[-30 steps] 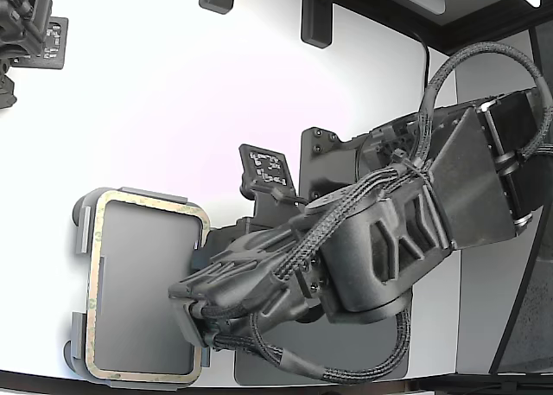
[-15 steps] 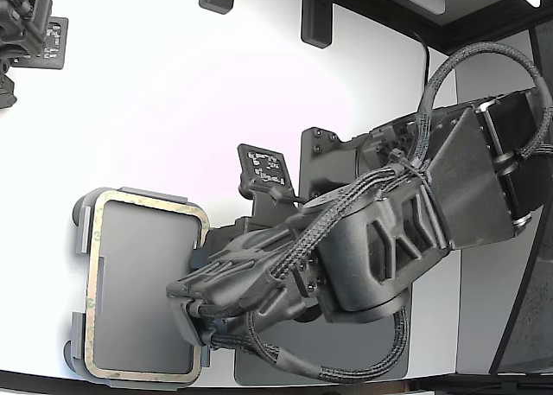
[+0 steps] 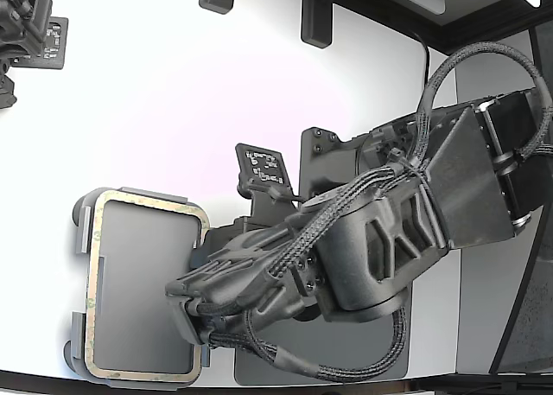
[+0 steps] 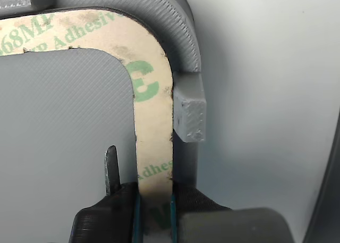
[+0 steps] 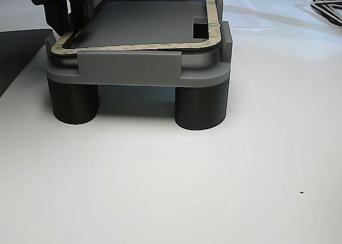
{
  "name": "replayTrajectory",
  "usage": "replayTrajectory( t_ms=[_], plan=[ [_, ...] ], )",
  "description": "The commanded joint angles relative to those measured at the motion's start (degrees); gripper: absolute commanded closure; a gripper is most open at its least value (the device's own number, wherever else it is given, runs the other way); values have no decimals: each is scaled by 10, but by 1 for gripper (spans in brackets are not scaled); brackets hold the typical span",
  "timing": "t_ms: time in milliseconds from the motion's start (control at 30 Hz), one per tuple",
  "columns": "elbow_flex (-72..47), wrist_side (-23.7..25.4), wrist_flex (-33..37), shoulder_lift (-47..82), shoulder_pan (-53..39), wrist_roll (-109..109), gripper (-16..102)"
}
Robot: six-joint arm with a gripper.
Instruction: Move top rectangular frame to the holder.
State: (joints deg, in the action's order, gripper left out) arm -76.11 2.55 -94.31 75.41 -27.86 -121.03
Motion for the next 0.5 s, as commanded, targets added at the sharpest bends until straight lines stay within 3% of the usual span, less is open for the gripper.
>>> replayTrajectory(
  t_ms=[0, 33, 100, 467],
  plan=[
    [15, 5, -6, 7, 9, 3, 69],
    [18, 5, -6, 6, 9, 3, 13],
    [25, 13, -6, 7, 7, 3, -13],
    [131, 111, -5, 14, -4, 50, -14]
  ],
)
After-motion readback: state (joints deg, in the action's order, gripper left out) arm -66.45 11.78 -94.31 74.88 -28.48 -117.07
